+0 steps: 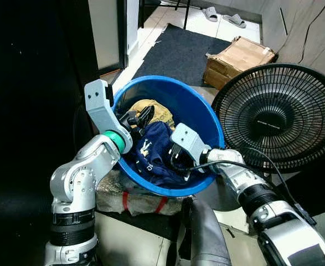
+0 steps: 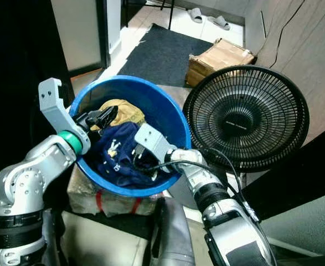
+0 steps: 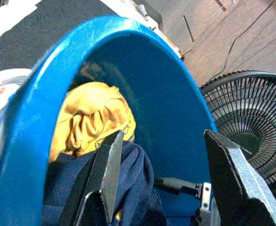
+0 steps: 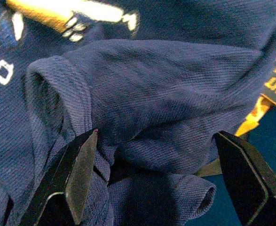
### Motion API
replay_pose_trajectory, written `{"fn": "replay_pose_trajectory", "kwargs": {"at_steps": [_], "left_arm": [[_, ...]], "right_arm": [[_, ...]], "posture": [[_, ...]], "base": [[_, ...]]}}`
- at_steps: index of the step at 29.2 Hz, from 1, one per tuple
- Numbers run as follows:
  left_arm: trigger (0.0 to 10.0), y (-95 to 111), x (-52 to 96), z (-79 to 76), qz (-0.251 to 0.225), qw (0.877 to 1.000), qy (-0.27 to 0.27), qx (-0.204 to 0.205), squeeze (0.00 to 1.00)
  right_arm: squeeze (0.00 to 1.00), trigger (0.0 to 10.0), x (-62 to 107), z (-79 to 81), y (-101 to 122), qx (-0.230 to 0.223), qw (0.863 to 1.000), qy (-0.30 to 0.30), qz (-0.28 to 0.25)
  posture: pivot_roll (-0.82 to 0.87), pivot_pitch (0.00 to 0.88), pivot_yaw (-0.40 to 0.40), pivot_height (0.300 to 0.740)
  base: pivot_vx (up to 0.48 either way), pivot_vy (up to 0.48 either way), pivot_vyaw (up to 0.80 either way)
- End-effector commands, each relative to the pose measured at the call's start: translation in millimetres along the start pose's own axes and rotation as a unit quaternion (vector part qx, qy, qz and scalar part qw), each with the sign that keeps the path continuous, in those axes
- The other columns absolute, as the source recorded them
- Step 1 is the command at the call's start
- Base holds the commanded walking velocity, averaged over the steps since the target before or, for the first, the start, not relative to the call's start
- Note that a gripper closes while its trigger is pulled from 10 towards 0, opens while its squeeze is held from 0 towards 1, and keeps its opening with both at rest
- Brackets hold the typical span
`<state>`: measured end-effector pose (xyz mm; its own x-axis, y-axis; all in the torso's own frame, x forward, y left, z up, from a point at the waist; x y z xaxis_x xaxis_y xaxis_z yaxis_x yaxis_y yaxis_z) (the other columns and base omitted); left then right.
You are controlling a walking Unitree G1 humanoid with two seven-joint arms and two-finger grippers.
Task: Clothes washing
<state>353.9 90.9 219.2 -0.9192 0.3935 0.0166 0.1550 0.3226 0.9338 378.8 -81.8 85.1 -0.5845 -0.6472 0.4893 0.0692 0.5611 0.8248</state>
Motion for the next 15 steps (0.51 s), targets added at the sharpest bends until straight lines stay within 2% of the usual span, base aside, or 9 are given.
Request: {"fn": "replay_pose_trajectory", "kwargs": {"at_steps": [1,4,8,9,10,15], "left_arm": [[10.0,-5.1,1.6,12.0,0.009,1.0,0.025,0.003,0.0],[10.0,-4.6,2.0,12.6,0.009,1.0,0.026,0.003,0.0],[10.0,-4.6,2.3,13.0,0.009,1.0,0.026,0.003,0.0],[10.0,-4.7,2.6,13.5,0.009,1.0,0.026,0.003,0.0],[10.0,-4.8,2.6,13.8,0.009,1.0,0.027,0.003,0.0],[10.0,-4.5,1.5,13.0,0.008,1.0,0.025,0.003,0.0]], "right_arm": [[0.0,10.0,4.4,32.4,-63.4,-0.03,0.994,0.048,0.095],[0.0,10.0,6.0,39.4,-68.8,-0.016,0.992,0.071,0.104],[0.0,10.0,6.4,41.3,-70.1,-0.013,0.991,0.077,0.105],[0.0,5.4,6.6,42.7,-71.0,-0.013,0.991,0.08,0.105],[0.0,0.1,6.9,44.4,-72.0,-0.016,0.991,0.085,0.104],[0.0,0.0,7.7,47.5,-72.4,-0.03,0.99,0.096,0.098]], "posture": [[0.08,0.177,-0.063,0.371],[0.09,0.175,-0.064,0.371],[0.09,0.175,-0.064,0.371],[0.09,0.171,-0.065,0.371],[0.09,0.168,-0.066,0.371],[0.08,0.164,-0.065,0.371]], "base": [[0.0,0.0,0.0],[0.0,0.0,0.0],[0.0,0.0,0.0],[0.0,0.0,0.0],[0.0,0.0,0.0],[0.0,0.0,0.0]]}}
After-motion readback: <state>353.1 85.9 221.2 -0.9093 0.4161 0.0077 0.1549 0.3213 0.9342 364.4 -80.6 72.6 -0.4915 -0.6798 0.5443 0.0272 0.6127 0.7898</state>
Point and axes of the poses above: a point about 5 cm out from each wrist's last joint towards the gripper, its own x axis pointing back from the gripper into the wrist, its own y axis along the axis of the wrist's last joint, z = x × y, the point moved 4 cm from there along -x, pointing out of the wrist towards the gripper, and after that the axes turned 7 degrees about -x, right-handed, at the moved point
